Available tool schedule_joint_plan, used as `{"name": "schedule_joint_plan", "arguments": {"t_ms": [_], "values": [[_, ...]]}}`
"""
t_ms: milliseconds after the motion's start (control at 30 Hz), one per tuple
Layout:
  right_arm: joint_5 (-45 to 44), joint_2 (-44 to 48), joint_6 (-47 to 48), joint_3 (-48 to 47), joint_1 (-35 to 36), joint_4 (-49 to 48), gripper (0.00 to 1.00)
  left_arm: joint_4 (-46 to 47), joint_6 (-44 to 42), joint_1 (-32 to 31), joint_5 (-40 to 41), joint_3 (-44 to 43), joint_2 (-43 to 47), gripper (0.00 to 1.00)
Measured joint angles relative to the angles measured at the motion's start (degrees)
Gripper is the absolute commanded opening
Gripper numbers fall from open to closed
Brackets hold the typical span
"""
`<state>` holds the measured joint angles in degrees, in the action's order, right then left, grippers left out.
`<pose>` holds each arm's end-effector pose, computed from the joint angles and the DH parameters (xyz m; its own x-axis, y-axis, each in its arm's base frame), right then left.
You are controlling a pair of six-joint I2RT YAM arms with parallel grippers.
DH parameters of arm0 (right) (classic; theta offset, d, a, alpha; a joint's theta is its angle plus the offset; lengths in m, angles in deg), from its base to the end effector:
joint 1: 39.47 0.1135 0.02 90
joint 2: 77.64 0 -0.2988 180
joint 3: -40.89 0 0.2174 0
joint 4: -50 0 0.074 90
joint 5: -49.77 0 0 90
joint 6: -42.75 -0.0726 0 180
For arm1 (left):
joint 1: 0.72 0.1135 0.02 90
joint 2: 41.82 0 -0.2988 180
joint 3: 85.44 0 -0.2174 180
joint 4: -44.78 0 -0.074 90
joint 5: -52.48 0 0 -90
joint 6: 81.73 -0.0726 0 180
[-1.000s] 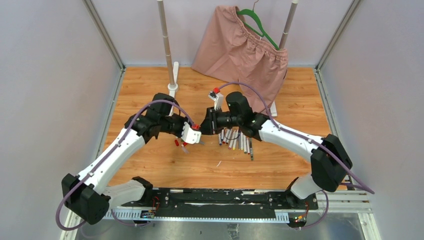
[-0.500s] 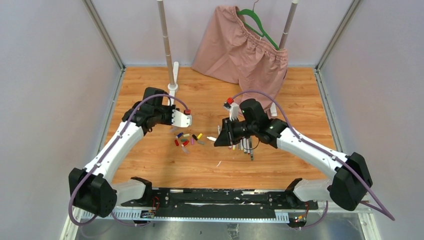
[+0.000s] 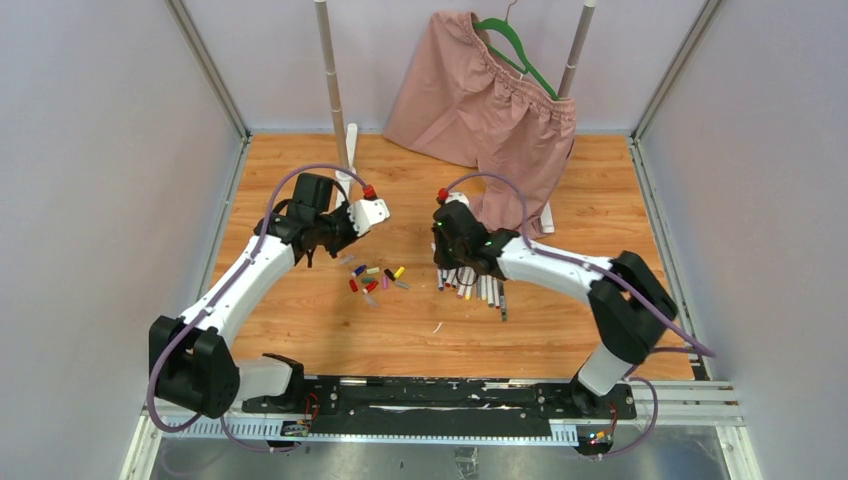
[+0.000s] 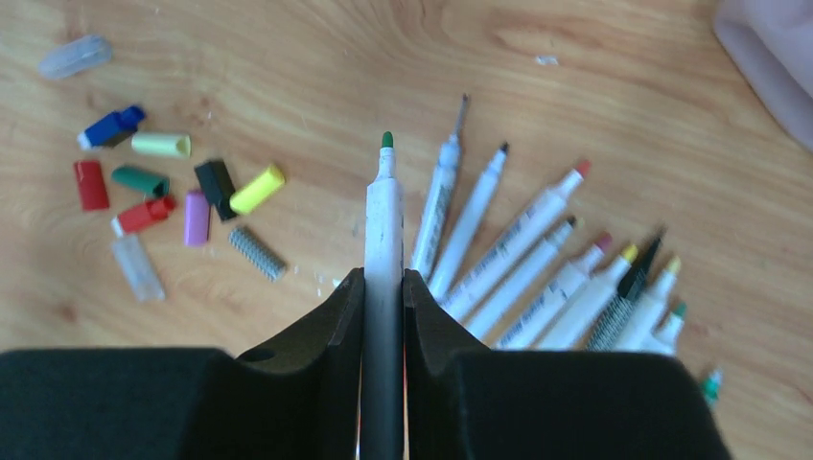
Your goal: Open the pen caps
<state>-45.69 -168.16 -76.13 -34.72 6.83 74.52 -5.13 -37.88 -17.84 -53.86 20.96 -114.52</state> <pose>0.2439 0.2452 0.2634 -0.7073 -0.0442 -0.7055 -0.3738 0.8705 0.3201 0.2260 -0.0910 0.2938 -0.1689 0.7761 -0.6076 0.8381 0.4375 0.3259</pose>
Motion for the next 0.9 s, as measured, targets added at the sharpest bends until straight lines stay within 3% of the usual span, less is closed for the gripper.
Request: {"name": "schedule_joint_plan", "arguments": {"t_ms": [133, 333, 900], "values": [[-5.53, -8.15, -0.26, -5.64, 2.36, -0.92, 0.01, 0.37, 4.42, 1.33, -1.60, 2.45, 0.33, 0.00], [-9.25, -14.21, -1.68, -9.16, 3.67, -1.97, 0.14, 0.37, 6.64, 4.15, -2.82, 4.09, 0.20, 0.00], [-12.59, -18.64, -1.88, -9.16, 5.77, -2.05, 0.31, 0.33, 6.69, 4.68, -3.13, 5.51, -0.28, 0.00]]}}
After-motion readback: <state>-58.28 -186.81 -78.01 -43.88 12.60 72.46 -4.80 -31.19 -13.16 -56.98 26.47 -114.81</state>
